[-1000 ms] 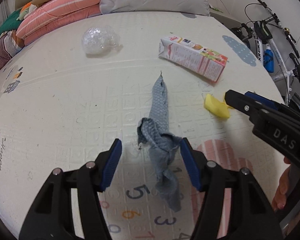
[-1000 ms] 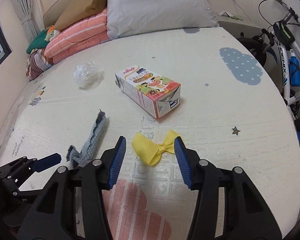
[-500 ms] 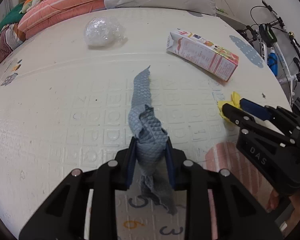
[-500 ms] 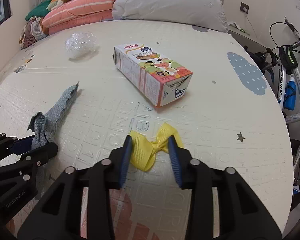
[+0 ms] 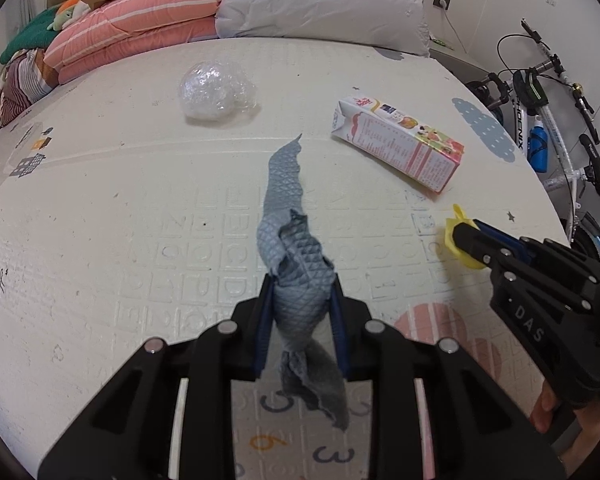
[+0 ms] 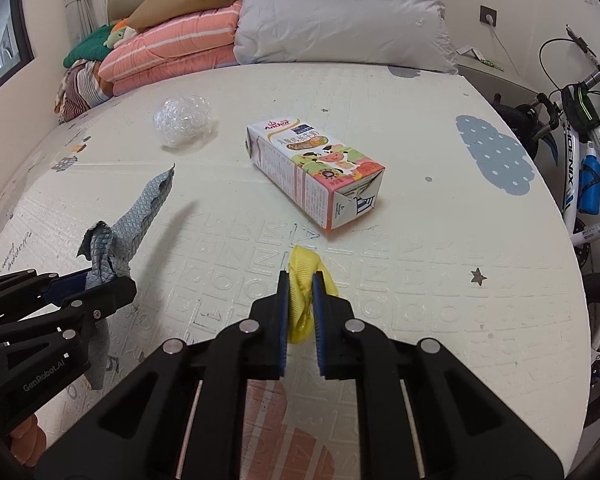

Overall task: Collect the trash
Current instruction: 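Carry the grey cloth and yellow bow off the bed to the grey bin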

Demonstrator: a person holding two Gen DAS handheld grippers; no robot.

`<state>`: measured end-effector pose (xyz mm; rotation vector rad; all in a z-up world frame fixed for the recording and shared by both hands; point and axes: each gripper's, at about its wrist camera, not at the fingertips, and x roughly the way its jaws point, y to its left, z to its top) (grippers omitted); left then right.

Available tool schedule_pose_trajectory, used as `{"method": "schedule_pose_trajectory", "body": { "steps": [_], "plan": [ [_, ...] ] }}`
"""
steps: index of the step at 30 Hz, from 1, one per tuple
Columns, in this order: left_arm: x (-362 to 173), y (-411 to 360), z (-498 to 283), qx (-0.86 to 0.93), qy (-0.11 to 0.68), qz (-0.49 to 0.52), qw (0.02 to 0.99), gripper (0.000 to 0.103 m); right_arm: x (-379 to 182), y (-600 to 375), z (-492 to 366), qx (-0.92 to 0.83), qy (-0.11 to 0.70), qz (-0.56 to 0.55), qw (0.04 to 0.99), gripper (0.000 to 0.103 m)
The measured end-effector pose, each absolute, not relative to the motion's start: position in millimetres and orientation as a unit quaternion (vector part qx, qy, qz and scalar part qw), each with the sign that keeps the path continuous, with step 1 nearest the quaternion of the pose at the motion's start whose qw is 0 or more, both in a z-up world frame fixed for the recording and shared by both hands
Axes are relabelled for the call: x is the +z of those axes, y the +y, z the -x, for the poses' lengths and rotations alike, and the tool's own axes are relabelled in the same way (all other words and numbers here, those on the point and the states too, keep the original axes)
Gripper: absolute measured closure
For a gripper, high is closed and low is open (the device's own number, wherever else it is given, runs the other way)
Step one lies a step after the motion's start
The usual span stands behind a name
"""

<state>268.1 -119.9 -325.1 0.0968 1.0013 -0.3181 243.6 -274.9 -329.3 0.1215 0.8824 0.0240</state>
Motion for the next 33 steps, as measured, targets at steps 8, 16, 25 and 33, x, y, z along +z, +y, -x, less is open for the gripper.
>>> {"method": "schedule_pose_trajectory", "body": {
  "steps": [8,16,25,33],
  "plan": [
    [-303,-128,-260,-0.165,0.458,-0.044,0.873,0.077,-307,-280,-223,0.014,0.411,-0.063,0.910,0.093],
    [-264,-147,-228,-0.195,0.424,-0.058,0.883,0.077,-271,-310,-169,-0.018,0.391,-0.083,0.917,0.093],
    [-225,-190,-148,-0.263,0.393,-0.102,0.875,0.077,-219,-354,-63,-0.062,0.342,-0.124,0.929,0.093],
    [-202,-259,-71,-0.341,0.373,-0.133,0.853,0.077,-192,-405,46,-0.136,0.328,-0.114,0.928,0.093]
  ]
}}
